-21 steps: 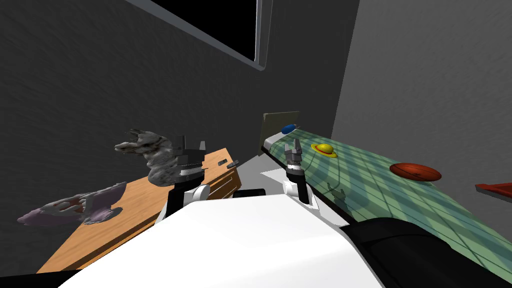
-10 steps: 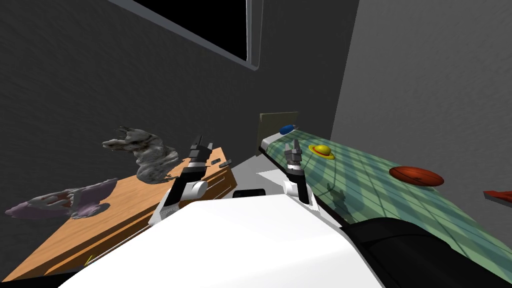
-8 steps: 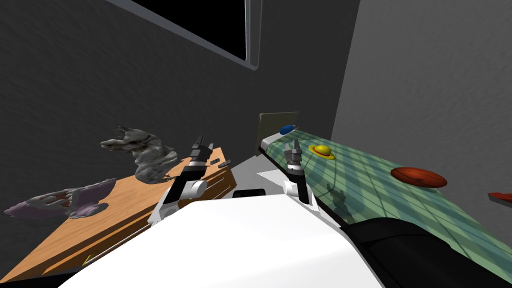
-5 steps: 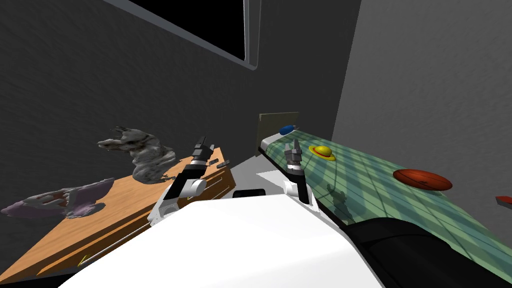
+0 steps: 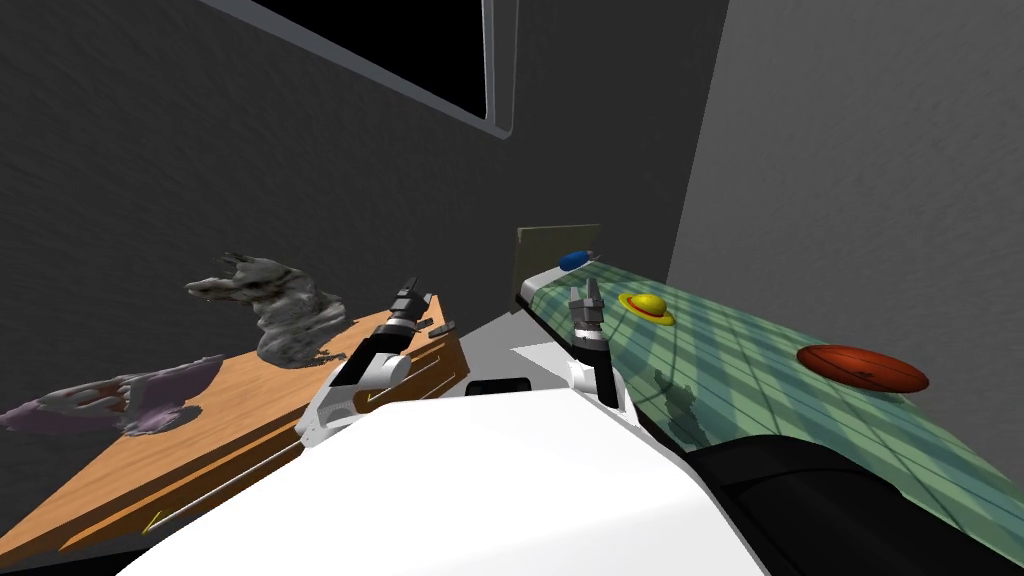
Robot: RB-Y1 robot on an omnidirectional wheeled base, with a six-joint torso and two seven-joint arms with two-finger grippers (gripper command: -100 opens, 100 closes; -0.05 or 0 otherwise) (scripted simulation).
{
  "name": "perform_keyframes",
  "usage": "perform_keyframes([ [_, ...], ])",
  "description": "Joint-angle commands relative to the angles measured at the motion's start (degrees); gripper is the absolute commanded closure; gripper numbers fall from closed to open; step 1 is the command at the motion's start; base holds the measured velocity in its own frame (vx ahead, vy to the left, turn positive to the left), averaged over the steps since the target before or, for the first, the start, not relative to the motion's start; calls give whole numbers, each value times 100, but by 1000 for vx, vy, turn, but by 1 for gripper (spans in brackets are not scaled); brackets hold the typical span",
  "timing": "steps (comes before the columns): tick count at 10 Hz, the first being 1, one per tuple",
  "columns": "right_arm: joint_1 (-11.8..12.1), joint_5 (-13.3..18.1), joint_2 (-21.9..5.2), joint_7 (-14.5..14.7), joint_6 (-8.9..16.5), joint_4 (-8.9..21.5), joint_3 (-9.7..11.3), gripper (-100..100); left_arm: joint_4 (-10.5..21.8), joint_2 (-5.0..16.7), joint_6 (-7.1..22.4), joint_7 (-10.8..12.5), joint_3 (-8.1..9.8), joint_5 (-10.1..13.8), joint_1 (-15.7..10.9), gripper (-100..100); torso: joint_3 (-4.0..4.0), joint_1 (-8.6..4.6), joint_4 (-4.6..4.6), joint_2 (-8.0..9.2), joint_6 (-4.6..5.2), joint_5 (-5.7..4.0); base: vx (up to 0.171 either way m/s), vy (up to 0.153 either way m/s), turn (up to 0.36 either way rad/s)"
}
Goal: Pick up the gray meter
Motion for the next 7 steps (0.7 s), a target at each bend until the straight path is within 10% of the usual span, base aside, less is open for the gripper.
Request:
perform_keyframes([
  [1, 0, 0, 0, 0, 0, 0, 0, 0, -26, 9, 217, 7, 12, 10, -16, -100, 0, 0, 0, 0, 0, 0, 15, -33, 0],
  [7, 0, 0, 0, 0, 0, 0, 0, 0, 245, 336, 1167, 114, 119, 293, -234, -100, 3, 8, 1, 5, 0, 1, 27, -49, 31],
])
